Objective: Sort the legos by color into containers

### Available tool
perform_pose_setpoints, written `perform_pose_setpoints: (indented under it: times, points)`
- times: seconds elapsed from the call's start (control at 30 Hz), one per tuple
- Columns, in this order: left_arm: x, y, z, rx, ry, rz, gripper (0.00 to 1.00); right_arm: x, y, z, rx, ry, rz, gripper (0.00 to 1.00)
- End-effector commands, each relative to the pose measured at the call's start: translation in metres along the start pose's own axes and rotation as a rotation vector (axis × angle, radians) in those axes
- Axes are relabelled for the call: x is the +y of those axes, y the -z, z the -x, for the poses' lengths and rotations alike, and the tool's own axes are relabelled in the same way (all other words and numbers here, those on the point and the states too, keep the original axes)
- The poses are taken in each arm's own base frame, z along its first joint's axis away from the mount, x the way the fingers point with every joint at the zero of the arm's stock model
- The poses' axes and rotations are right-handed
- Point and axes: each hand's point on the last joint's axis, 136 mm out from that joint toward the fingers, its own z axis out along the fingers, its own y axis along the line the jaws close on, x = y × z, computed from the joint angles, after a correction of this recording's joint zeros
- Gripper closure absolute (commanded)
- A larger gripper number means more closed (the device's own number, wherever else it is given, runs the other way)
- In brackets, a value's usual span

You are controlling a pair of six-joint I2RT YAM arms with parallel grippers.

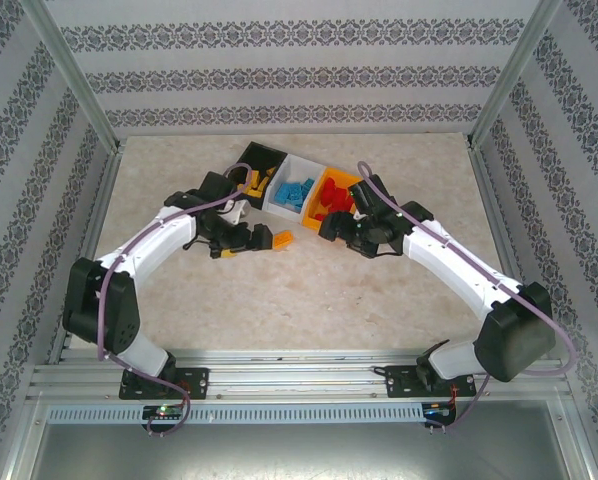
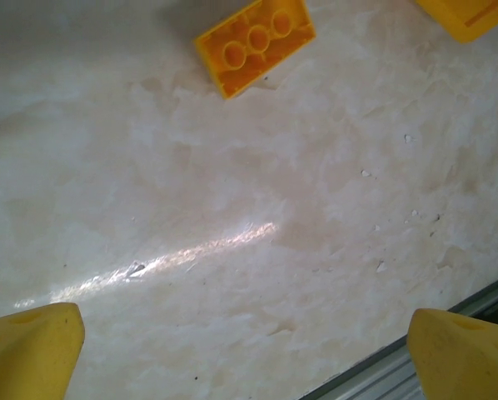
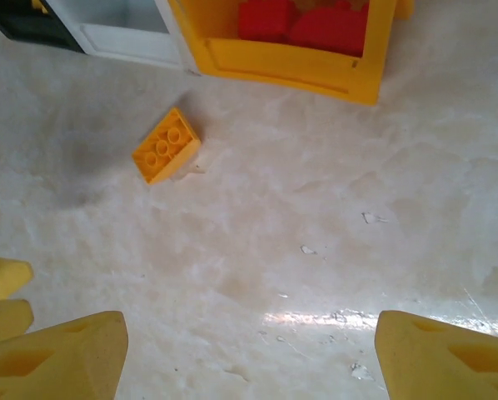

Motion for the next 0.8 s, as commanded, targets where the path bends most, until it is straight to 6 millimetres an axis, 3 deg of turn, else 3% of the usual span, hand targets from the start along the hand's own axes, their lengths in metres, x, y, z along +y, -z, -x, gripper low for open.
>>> perform_pose_setpoints:
  times: [0.0,0.27,0.5,0.77]
  points:
    - [-0.011,0.004,0.008,-0.025,-0.016,0.057,0.00,0.000,0.001,-0.011,0.082,0.037,0.004,0.22]
    - [-0.017,-0.003,0.003,0.021,-0.127,0.138,0.00,-0.006,0.008,-0.022,0.136,0.062,-0.022,0.19]
    - [-0.035,-0.008,0.007,0.040,-0.500,0.193,0.00,-0.034,0.012,-0.038,0.151,0.008,-0.075,0.16]
    - [-0.046,-0.022,0.015,0.083,-0.648,0.211,0.00,-0.064,0.017,-0.051,0.166,-0.059,-0.136,0.12]
